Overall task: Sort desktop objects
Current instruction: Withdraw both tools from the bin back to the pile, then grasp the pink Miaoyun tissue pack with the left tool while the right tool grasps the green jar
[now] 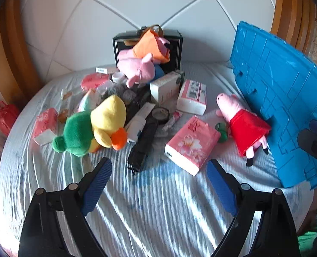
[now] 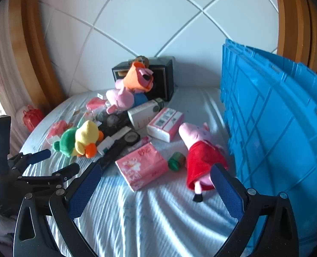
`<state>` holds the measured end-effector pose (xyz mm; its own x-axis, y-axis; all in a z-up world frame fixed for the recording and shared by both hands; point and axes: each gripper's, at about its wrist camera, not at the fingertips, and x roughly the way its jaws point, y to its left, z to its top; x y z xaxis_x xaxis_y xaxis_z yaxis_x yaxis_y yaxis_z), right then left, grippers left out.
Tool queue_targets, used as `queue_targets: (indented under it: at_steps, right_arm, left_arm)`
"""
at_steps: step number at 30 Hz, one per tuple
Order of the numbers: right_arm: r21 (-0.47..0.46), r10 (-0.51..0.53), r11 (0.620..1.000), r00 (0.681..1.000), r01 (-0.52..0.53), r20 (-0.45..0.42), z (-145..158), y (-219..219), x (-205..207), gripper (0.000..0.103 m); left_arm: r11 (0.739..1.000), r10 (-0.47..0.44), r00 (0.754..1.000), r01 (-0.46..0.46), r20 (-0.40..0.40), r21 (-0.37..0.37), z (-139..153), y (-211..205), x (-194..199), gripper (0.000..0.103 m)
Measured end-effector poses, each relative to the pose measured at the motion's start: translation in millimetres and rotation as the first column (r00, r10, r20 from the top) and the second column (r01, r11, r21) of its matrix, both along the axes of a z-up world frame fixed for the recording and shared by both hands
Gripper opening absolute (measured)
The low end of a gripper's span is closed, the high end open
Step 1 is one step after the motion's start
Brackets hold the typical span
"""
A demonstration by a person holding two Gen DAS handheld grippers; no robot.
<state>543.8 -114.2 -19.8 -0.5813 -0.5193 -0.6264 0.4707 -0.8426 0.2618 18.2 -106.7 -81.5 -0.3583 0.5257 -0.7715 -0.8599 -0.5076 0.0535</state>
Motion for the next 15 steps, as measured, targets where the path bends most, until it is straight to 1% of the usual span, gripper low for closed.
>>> queue_targets:
  at_steps: [3, 6, 9, 12, 15]
  right_arm:
    - [0.015, -0.042, 0.999, 0.997, 0.041, 0.060, -27.1, -8.3, -1.7, 0.103]
    - [0.028, -0.095, 0.995, 0.988, 0.092, 0.123, -51.1, -8.9, -6.7, 0.103]
    - [0.026, -0.156, 0.988, 0.971, 0.154, 0.180, -71.3, -3.7, -13.7, 0.103]
    - [0.002, -0.188, 0.981, 0.956, 0.193, 0.226, -83.2, 3.7, -24.7, 0.103]
    - [0.037, -0.215, 0.977, 0.951, 0.212, 0.224, -86.0, 5.7, -36.7, 0.103]
  left_arm:
    - [0.997, -0.046, 0.999, 0.047, 0.028, -0.053, -24.2, 7.6, -2.2, 0.091]
    - [0.992, -0.088, 0.994, 0.093, 0.070, -0.079, -45.4, 16.2, -3.2, 0.091]
    - [0.986, -0.125, 0.988, 0.133, 0.088, -0.102, -60.9, 31.8, -1.5, 0.091]
    - [0.978, -0.156, 0.985, 0.165, 0.078, -0.124, -71.7, 51.8, -1.1, 0.091]
    - [0.969, -0.188, 0.979, 0.197, 0.074, -0.149, -81.0, 77.5, -4.9, 0.091]
